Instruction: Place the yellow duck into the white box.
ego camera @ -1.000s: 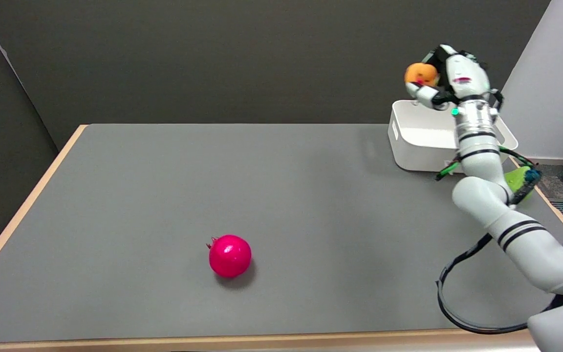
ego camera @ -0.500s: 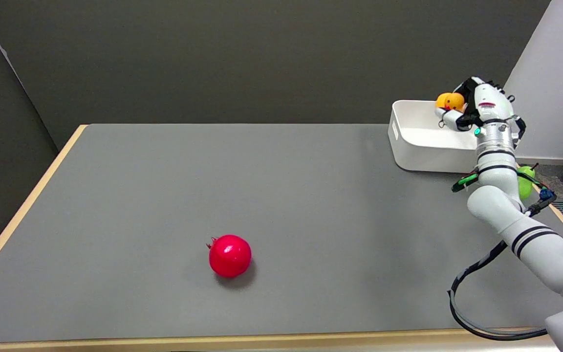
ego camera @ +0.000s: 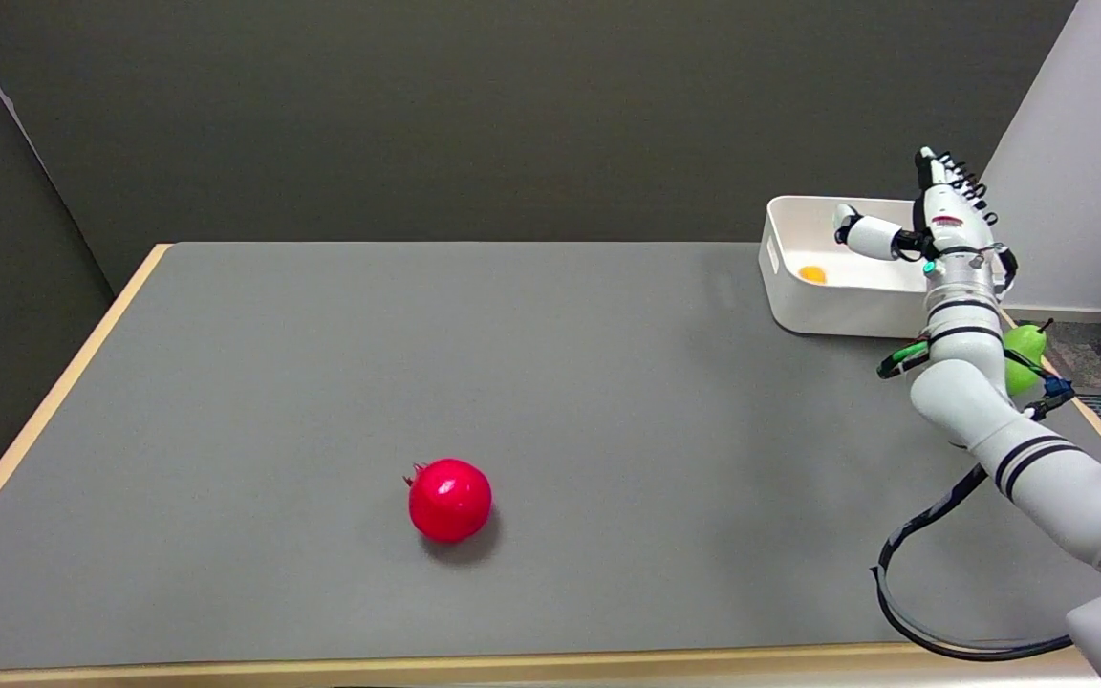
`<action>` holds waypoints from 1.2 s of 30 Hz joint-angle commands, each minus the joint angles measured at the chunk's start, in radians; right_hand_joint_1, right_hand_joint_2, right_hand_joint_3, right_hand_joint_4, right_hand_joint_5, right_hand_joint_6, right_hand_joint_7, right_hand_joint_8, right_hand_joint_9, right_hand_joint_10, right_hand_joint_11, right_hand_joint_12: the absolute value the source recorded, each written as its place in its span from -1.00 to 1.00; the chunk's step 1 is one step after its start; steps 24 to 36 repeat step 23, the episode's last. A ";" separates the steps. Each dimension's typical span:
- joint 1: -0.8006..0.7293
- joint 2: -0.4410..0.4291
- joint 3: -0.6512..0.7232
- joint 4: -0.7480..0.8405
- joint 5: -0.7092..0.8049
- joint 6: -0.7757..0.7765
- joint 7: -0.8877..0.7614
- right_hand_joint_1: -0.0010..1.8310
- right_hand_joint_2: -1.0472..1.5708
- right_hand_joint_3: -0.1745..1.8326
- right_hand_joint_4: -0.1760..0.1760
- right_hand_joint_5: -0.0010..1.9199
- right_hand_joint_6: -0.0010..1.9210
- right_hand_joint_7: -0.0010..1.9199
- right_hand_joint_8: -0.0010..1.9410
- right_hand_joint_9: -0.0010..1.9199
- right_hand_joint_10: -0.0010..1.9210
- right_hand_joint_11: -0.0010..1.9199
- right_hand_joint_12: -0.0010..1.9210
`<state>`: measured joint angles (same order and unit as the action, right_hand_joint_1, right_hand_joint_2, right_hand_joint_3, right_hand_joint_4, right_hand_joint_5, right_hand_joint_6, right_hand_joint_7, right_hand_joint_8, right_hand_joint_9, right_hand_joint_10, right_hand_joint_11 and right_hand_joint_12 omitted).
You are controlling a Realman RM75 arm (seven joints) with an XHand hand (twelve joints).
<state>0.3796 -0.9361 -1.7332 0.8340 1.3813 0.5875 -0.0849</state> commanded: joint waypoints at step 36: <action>-0.167 -0.093 -0.569 0.674 -0.531 0.333 0.492 -0.68 0.30 0.13 -0.06 -0.89 -0.62 -0.77 -0.62 -0.86 -0.25 -1.00 0.10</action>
